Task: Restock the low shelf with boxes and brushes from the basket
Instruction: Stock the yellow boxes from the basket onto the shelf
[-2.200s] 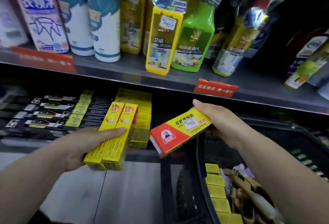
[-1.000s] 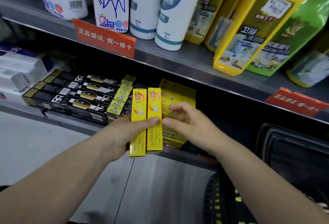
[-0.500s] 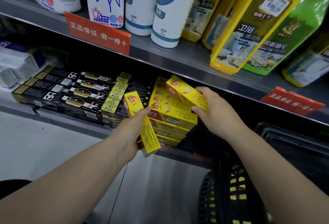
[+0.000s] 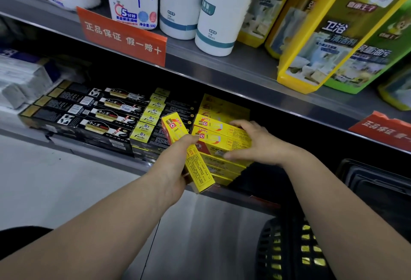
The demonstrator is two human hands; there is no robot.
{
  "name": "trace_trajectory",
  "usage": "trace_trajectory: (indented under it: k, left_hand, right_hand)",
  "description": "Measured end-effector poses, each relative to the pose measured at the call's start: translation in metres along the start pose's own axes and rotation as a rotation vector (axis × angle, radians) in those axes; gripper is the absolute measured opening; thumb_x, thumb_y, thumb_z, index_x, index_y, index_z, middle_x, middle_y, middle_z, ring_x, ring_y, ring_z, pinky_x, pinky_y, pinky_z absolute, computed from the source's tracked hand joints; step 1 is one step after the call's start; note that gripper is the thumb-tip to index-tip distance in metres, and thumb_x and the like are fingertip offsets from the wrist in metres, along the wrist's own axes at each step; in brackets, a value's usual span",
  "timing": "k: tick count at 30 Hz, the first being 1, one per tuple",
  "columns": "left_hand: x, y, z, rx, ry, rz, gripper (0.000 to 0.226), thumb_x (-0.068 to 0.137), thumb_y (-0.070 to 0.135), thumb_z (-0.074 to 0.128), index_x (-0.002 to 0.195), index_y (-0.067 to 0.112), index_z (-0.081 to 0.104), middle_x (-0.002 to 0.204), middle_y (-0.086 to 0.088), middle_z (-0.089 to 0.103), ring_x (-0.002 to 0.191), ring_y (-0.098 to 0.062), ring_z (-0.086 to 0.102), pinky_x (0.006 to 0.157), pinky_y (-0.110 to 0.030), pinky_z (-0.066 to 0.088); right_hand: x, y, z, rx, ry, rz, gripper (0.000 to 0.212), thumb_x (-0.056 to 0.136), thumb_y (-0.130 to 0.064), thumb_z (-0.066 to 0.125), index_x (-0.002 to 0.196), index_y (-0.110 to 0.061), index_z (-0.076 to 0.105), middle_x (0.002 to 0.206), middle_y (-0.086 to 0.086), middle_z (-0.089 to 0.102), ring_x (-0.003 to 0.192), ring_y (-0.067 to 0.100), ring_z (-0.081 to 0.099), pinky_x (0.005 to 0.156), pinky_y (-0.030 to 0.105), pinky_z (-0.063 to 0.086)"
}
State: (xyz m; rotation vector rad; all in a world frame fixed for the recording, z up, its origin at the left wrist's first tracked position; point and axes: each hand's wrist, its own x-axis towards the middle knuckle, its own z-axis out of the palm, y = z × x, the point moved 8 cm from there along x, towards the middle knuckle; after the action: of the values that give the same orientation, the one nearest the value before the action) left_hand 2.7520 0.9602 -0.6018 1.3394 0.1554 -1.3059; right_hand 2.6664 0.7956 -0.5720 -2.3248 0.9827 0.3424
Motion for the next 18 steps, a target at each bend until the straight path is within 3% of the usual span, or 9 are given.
trace_trajectory:
  k: [3,5,9,12,15,18]
  left_hand:
    - [0.000,-0.001,0.000,0.008,0.011,0.001,0.019,0.088,0.032,0.057,0.092,0.014,0.059,0.096,-0.015,0.064,0.086,-0.030,0.061,0.079,-0.041,0.051]
    - [0.000,0.001,0.001,0.011,0.013,0.022,0.014,0.087,0.026,0.057,0.094,0.014,0.057,0.092,-0.013,0.061,0.083,-0.029,0.060,0.074,-0.040,0.050]
    - [-0.001,0.005,0.000,0.112,0.041,0.097,0.051,0.082,0.020,0.066,0.126,0.006,0.045,0.107,-0.018,0.062,0.089,-0.030,0.061,0.063,-0.035,0.046]
    - [-0.007,0.010,0.001,0.190,0.037,0.197,0.056,0.079,0.023,0.072,0.123,0.005,0.042,0.102,-0.016,0.063,0.081,-0.023,0.062,0.058,-0.029,0.043]
    - [-0.014,0.014,0.003,0.217,0.006,0.276,0.055,0.074,0.026,0.076,0.115,0.007,0.045,0.095,-0.008,0.065,0.075,-0.015,0.064,0.053,-0.024,0.049]
    - [-0.025,0.019,0.009,0.213,-0.051,0.356,0.071,0.059,0.036,0.080,0.115,0.006,0.049,0.096,-0.008,0.068,0.069,-0.011,0.068,0.048,-0.019,0.051]
  right_hand:
    - [0.001,-0.001,0.001,-0.012,0.003,-0.067,0.088,0.068,-0.042,0.080,0.139,-0.036,0.028,0.133,-0.001,0.035,0.120,0.016,0.035,0.096,0.027,0.035]
    - [0.001,-0.003,0.003,0.013,-0.001,-0.085,0.087,0.069,-0.039,0.080,0.140,-0.033,0.029,0.136,0.000,0.035,0.117,0.013,0.035,0.093,0.023,0.034]
    - [-0.011,-0.019,-0.011,-0.077,0.144,-0.143,0.089,0.069,-0.053,0.073,0.143,-0.034,0.027,0.145,0.000,0.031,0.132,0.019,0.026,0.107,0.031,0.027]
    - [-0.039,-0.062,-0.021,-0.078,0.240,-0.392,0.085,0.072,-0.044,0.075,0.142,-0.042,0.026,0.144,-0.009,0.028,0.129,0.007,0.021,0.108,0.027,0.023]
    - [-0.060,-0.082,-0.018,0.013,0.185,-0.451,0.090,0.077,-0.028,0.073,0.143,-0.048,0.015,0.147,-0.009,0.026,0.132,0.004,0.025,0.107,0.025,0.026]
    - [-0.076,-0.078,-0.009,0.294,0.006,-0.316,0.094,0.076,-0.034,0.074,0.145,-0.041,0.011,0.140,-0.014,0.036,0.125,0.001,0.042,0.104,0.024,0.039]
